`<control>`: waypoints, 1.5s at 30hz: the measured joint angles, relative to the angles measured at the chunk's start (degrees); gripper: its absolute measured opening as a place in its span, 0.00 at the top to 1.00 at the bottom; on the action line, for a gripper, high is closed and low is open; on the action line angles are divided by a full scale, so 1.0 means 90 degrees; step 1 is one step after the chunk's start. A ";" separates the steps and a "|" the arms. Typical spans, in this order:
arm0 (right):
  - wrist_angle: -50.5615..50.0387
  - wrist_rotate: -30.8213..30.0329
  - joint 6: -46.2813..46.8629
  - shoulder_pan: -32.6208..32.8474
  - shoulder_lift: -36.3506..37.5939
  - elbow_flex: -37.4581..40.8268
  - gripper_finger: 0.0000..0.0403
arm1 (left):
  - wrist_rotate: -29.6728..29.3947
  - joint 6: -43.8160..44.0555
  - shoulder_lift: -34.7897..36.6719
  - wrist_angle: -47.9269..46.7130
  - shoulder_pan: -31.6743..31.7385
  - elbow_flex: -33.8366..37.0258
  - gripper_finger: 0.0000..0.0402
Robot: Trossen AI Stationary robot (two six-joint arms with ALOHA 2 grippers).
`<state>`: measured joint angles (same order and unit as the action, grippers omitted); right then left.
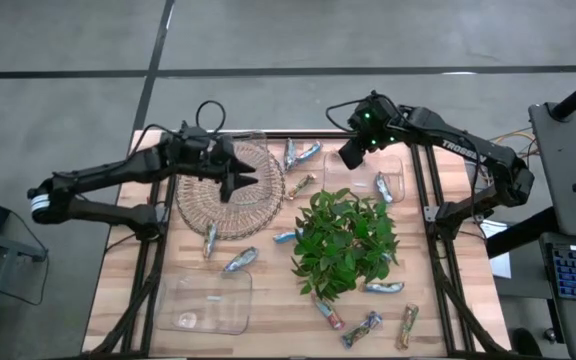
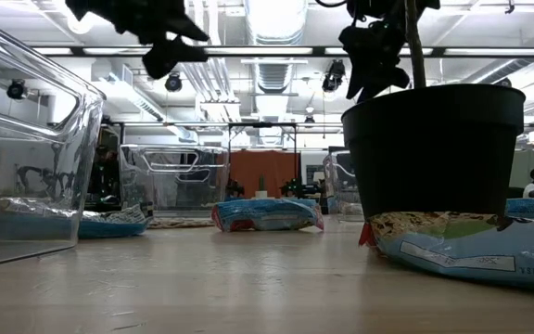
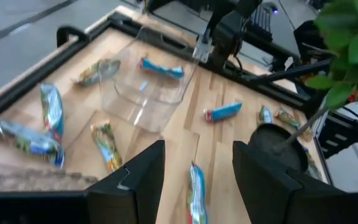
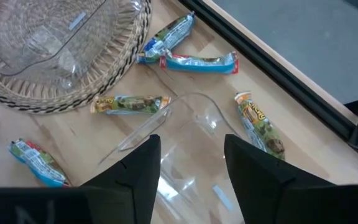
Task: Pick and place Granola Bars by type
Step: Put the middle right yellow granola bar into the top left transparent bin
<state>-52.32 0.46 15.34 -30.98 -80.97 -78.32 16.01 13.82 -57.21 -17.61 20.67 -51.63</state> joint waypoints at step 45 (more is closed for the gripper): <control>0.0326 -0.0048 -0.0389 0.0010 0.0520 0.1078 0.58 | -0.3546 0.6667 0.2072 -0.2925 -0.2872 0.2525 0.58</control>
<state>-49.39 0.03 11.84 -30.89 -76.29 -68.62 -15.91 73.83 -38.57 -43.94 -5.18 -28.90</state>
